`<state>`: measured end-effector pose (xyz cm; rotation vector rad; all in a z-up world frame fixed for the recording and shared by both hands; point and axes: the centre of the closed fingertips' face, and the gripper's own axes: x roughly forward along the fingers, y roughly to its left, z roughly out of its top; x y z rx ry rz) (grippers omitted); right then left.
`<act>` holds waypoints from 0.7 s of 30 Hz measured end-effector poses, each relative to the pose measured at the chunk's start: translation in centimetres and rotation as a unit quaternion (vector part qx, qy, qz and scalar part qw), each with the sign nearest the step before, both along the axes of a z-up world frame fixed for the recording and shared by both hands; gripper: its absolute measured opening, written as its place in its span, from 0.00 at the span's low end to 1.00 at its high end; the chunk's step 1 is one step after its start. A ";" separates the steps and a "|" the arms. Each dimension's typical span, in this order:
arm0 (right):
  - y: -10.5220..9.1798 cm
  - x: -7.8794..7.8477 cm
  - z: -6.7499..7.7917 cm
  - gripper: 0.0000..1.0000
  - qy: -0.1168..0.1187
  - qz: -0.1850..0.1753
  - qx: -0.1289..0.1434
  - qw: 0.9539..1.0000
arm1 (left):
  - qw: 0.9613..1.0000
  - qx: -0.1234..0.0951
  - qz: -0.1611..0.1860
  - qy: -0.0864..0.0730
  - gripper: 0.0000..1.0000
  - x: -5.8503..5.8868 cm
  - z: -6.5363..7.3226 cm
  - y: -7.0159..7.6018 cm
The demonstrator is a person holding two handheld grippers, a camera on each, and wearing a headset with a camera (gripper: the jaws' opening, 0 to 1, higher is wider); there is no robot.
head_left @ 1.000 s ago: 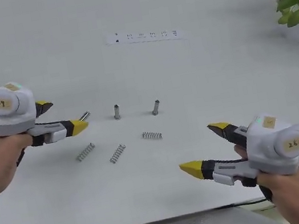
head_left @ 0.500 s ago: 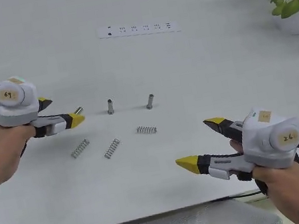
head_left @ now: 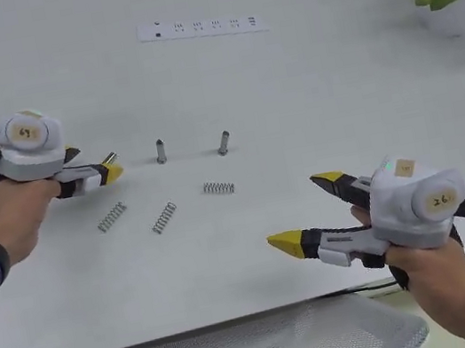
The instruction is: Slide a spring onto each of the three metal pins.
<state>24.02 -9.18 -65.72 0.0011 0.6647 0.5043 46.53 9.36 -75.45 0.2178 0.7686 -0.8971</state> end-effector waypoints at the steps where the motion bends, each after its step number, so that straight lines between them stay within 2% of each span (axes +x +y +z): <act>1: 0.0 0.0 0.0 0.73 0.000 0.000 0.000 1.000 | 1.000 0.005 -0.001 -0.003 0.40 0.1 -0.1 0.0; 12: -0.2 0.1 -0.1 0.72 0.003 0.001 -0.001 1.000 | 1.000 0.015 -0.001 0.000 0.23 0.7 -1.3 -0.8; 17: -0.2 -0.1 -0.3 0.72 0.006 0.000 -0.001 1.000 | 1.000 0.026 -0.002 0.014 0.21 0.4 -2.4 -0.9; 21: -0.2 -0.1 -0.3 0.72 0.006 -0.001 -0.002 1.000 | 0.999 0.030 -0.005 0.011 0.19 0.2 -2.5 -1.2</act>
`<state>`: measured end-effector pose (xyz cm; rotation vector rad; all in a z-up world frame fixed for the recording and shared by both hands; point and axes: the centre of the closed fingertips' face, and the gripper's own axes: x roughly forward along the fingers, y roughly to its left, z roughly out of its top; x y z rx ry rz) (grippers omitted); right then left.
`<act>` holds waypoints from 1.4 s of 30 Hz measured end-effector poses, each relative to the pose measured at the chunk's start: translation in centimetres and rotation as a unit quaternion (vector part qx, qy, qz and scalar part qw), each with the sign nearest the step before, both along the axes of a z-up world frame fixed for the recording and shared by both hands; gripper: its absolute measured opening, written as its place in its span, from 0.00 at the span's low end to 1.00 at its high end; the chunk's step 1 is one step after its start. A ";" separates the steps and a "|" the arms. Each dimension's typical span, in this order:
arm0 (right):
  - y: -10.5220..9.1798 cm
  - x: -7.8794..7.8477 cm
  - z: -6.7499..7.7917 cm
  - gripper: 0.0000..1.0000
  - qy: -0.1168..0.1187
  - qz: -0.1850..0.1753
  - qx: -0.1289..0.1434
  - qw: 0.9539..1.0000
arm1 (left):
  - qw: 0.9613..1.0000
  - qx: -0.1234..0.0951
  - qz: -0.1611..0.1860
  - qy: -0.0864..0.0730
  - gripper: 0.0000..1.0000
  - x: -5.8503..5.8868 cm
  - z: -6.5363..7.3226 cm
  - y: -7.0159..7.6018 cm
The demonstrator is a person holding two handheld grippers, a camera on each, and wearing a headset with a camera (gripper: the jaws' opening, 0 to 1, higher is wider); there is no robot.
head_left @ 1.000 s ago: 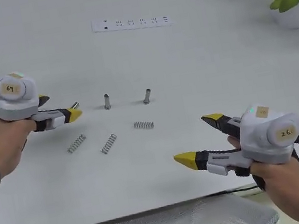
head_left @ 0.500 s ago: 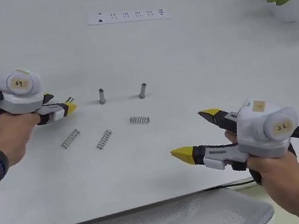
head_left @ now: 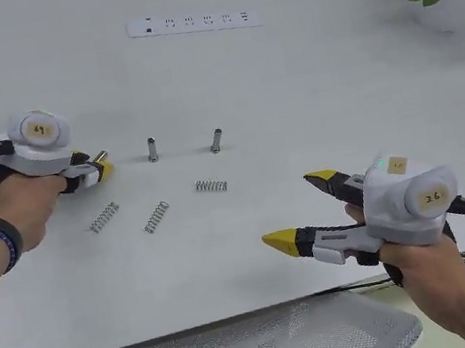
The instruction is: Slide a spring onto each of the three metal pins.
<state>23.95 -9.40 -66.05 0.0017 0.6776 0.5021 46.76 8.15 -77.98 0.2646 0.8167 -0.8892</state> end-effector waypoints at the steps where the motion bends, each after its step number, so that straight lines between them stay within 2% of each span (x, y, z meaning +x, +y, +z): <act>1: 0.0 0.0 0.0 0.72 0.000 0.000 0.000 1.000 | 1.000 0.001 0.001 0.001 0.17 0.0 0.0 0.0; 8: -0.2 0.1 0.1 0.72 0.001 0.000 -0.001 1.000 | 1.000 0.009 -0.013 -0.019 0.13 0.5 0.0 -0.4; 11: -0.2 0.1 0.1 0.72 0.000 0.000 -0.002 1.000 | 0.999 0.019 -0.019 -0.031 0.10 0.5 0.0 -0.4; 15: -0.2 0.1 0.1 0.71 0.002 -0.001 -0.003 1.000 | 0.999 0.025 -0.026 -0.036 0.09 0.5 -0.1 -0.5; 17: -0.2 0.1 0.0 0.71 0.002 -0.002 -0.004 1.000 | 0.997 0.043 -0.036 -0.051 0.07 0.6 -0.1 -0.4; 19: -0.3 0.2 0.0 0.71 0.002 -0.003 -0.003 1.000 | 0.997 0.039 -0.036 -0.047 0.07 0.5 -0.2 -0.6; 22: -0.4 0.1 -0.1 0.71 0.003 -0.004 -0.004 1.000 | 0.997 0.040 -0.037 -0.051 0.04 0.7 -0.3 -0.8; 24: -0.5 0.1 0.0 0.71 0.003 -0.006 -0.005 1.000 | 0.996 0.047 -0.040 -0.060 0.00 0.8 -0.3 -0.8; 27: -0.8 0.0 0.0 0.70 0.003 -0.011 -0.005 1.000 | 0.997 0.046 -0.034 -0.060 0.00 0.8 -0.2 -0.8; 35: -1.2 -0.1 0.0 0.69 0.002 -0.019 -0.005 1.000 | 0.996 0.055 -0.036 -0.051 0.00 0.7 -0.2 -0.5; 42: -1.0 0.0 0.0 0.69 0.000 -0.020 -0.002 1.000 | 0.998 0.040 -0.023 -0.051 0.00 0.9 0.7 -0.2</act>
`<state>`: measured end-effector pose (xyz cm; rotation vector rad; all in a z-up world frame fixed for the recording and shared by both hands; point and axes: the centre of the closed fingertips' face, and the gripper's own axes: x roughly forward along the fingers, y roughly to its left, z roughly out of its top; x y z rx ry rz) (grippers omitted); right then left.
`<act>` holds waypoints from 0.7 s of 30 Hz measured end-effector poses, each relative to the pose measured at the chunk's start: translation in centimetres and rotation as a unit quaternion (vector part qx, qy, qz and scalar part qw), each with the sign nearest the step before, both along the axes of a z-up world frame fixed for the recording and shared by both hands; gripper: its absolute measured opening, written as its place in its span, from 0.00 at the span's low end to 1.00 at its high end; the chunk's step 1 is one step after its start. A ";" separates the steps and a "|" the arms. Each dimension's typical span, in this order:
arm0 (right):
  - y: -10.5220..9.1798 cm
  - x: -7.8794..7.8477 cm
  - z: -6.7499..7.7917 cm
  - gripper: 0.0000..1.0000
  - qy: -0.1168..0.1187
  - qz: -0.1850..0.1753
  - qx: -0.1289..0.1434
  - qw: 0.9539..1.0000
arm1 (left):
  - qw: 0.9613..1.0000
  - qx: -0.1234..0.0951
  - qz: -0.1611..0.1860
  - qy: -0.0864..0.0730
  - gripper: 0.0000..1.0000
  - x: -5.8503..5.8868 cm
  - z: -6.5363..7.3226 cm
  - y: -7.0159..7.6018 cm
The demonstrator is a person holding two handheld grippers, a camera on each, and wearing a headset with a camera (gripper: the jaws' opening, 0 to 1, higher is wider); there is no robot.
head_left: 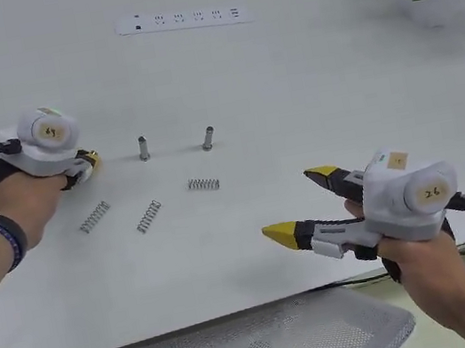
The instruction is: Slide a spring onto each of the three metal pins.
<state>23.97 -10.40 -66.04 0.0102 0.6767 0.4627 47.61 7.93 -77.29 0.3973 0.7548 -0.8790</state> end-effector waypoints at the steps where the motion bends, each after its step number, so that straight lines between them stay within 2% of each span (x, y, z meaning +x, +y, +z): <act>1: 0.1 0.0 0.0 0.69 0.000 0.001 0.000 1.000 | 1.000 -0.001 0.000 -0.001 0.00 0.0 0.1 0.0; 7: 0.3 0.0 0.0 0.69 -0.002 0.002 0.002 1.000 | 1.000 -0.008 0.006 -0.001 0.00 0.1 0.7 0.4; 10: 0.2 -0.1 0.0 0.69 -0.002 0.001 0.003 1.000 | 1.000 -0.023 0.019 0.003 0.00 0.2 1.2 0.5; 21: 0.4 -0.1 0.0 0.70 -0.005 0.004 0.004 1.000 | 0.999 -0.023 0.023 -0.006 0.00 0.3 1.9 1.3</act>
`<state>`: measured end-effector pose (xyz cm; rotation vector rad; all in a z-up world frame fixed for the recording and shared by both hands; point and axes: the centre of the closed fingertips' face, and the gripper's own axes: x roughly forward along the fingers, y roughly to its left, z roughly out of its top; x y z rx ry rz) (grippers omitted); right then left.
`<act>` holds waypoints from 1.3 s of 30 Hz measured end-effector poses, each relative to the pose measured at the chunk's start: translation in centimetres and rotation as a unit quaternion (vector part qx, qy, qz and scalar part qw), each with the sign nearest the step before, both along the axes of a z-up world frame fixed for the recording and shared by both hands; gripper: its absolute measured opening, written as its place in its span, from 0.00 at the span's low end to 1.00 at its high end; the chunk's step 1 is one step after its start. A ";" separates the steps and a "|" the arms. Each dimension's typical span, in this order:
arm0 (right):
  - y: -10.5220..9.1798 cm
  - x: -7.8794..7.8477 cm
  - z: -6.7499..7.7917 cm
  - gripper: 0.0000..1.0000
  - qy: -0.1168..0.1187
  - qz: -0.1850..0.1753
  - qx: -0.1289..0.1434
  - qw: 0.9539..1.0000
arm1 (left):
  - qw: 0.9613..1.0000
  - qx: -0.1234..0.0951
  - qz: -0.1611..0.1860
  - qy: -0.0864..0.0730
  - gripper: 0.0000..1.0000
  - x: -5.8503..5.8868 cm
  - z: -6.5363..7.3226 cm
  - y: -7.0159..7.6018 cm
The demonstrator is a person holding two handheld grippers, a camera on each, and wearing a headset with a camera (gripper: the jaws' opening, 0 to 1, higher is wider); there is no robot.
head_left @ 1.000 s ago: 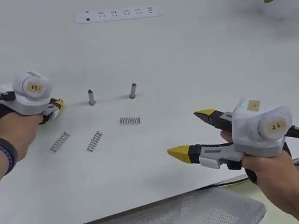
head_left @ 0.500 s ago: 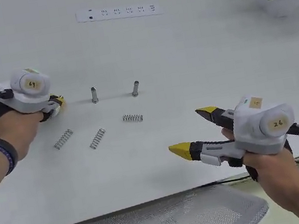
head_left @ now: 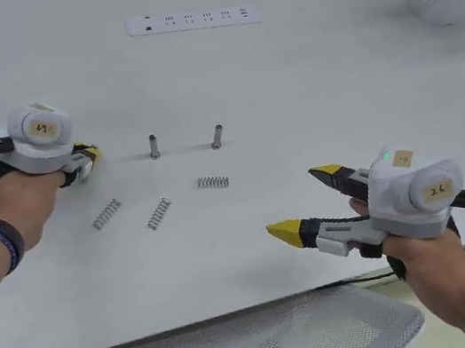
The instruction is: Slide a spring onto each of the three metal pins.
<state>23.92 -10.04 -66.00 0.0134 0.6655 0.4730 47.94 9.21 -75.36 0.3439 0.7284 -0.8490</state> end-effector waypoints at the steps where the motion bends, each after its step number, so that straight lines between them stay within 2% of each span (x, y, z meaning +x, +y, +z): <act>1: 0.0 0.0 0.0 0.70 0.000 0.001 0.000 1.000 | 1.000 -0.001 0.001 0.000 0.00 0.0 0.1 0.0; 23: 0.4 0.1 0.0 0.70 -0.005 0.004 0.007 1.000 | 1.000 0.003 0.005 -0.013 0.00 -0.4 1.1 0.8; 29: 0.3 0.1 0.0 0.70 -0.006 0.003 0.007 1.000 | 1.000 0.000 0.005 -0.009 0.00 -0.8 1.2 0.7; 39: 0.2 0.1 0.1 0.70 -0.007 0.000 0.006 1.000 | 1.000 0.001 0.002 -0.012 0.00 -0.9 1.4 0.4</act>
